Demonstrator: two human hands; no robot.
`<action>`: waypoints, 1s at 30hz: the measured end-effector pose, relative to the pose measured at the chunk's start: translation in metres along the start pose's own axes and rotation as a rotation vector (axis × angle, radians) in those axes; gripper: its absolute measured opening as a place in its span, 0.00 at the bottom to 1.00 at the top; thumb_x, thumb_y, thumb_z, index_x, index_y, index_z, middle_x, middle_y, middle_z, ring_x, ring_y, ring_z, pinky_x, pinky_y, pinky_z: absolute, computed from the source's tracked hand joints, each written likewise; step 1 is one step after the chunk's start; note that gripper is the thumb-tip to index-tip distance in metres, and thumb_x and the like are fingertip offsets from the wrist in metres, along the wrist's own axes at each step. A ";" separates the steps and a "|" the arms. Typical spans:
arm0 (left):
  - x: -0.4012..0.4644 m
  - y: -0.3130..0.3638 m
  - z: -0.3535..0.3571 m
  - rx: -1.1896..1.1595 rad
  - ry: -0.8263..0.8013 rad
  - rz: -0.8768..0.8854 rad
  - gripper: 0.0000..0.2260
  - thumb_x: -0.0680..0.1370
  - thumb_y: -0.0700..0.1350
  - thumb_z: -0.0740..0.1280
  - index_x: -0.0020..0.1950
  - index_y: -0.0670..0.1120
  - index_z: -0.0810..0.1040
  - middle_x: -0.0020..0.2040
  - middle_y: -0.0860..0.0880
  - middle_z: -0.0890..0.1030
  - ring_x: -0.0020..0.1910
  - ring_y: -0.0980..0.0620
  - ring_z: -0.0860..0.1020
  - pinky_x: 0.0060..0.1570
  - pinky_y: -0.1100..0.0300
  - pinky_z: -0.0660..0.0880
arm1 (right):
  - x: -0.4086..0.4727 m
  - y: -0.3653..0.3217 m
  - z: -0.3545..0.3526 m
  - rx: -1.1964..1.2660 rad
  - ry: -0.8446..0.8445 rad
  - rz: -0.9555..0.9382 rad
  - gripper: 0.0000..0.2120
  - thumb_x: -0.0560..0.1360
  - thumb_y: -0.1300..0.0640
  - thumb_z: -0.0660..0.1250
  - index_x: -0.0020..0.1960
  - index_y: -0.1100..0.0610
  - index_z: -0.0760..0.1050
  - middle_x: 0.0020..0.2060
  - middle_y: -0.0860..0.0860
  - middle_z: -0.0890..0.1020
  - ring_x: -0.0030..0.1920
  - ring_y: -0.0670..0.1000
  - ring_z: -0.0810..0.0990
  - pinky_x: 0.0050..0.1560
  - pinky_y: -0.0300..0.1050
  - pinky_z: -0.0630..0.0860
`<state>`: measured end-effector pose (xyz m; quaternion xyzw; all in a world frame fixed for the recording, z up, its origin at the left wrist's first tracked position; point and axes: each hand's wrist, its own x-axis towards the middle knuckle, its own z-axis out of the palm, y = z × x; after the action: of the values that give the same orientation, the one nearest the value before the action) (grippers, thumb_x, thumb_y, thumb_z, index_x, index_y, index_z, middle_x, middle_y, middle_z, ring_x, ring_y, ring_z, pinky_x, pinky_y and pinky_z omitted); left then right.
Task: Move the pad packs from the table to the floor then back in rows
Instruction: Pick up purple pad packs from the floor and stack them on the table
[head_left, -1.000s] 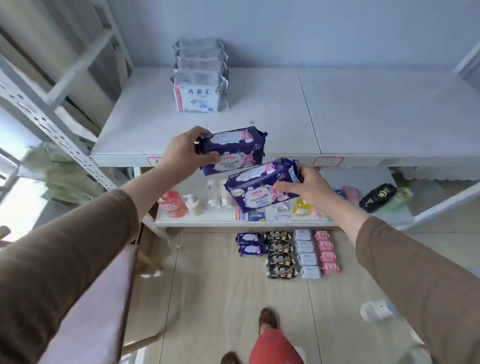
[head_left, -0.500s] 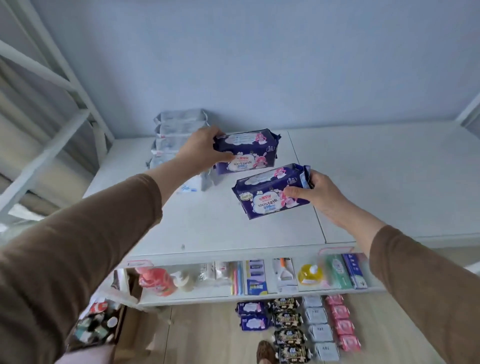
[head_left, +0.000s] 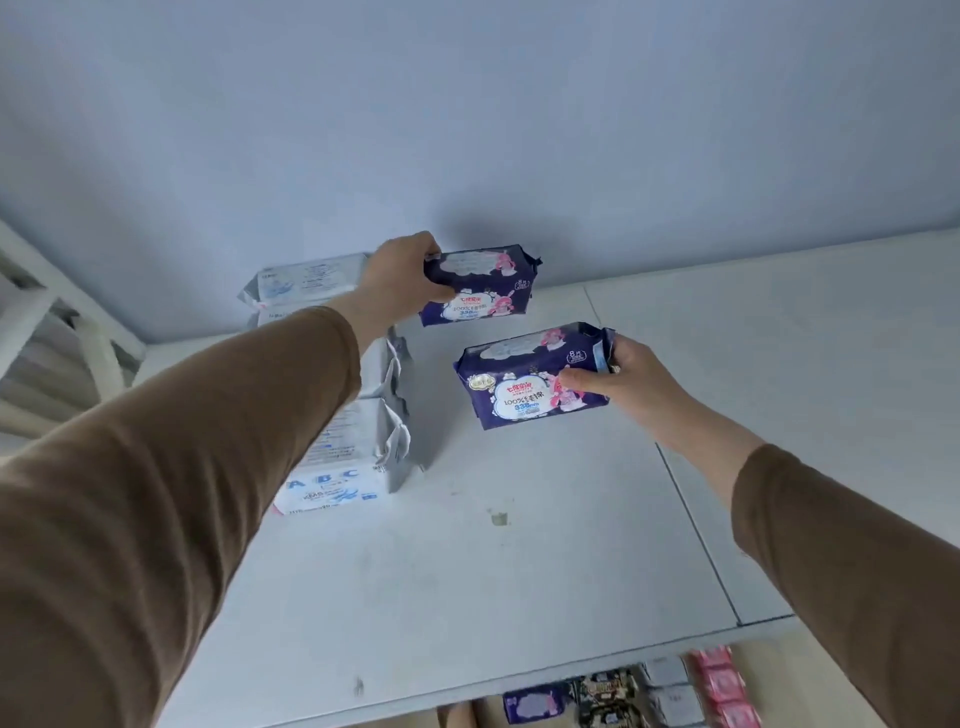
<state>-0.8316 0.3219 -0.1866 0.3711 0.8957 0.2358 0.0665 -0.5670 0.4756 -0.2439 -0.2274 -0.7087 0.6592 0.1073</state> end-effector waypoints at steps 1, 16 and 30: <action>0.008 -0.006 0.003 -0.012 -0.007 -0.002 0.20 0.68 0.49 0.78 0.55 0.45 0.75 0.48 0.48 0.78 0.46 0.46 0.76 0.46 0.51 0.77 | 0.007 0.001 0.003 0.001 0.004 0.006 0.20 0.71 0.61 0.77 0.61 0.54 0.78 0.50 0.47 0.87 0.49 0.46 0.86 0.43 0.34 0.79; 0.058 -0.045 0.026 0.385 0.035 0.154 0.20 0.71 0.56 0.73 0.55 0.45 0.76 0.52 0.45 0.79 0.60 0.42 0.72 0.50 0.49 0.74 | 0.073 0.008 0.028 -0.034 0.015 0.054 0.22 0.71 0.63 0.77 0.64 0.56 0.76 0.56 0.51 0.85 0.57 0.52 0.84 0.57 0.47 0.81; -0.006 -0.052 -0.040 0.440 0.049 0.119 0.14 0.77 0.48 0.67 0.61 0.47 0.78 0.56 0.46 0.76 0.57 0.44 0.72 0.53 0.49 0.74 | 0.150 0.005 0.054 -0.262 -0.004 -0.037 0.16 0.73 0.64 0.74 0.59 0.54 0.76 0.51 0.49 0.84 0.47 0.40 0.84 0.43 0.28 0.75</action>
<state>-0.8722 0.2710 -0.1766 0.4228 0.9035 0.0471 -0.0517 -0.7221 0.4973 -0.2772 -0.2249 -0.7931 0.5593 0.0875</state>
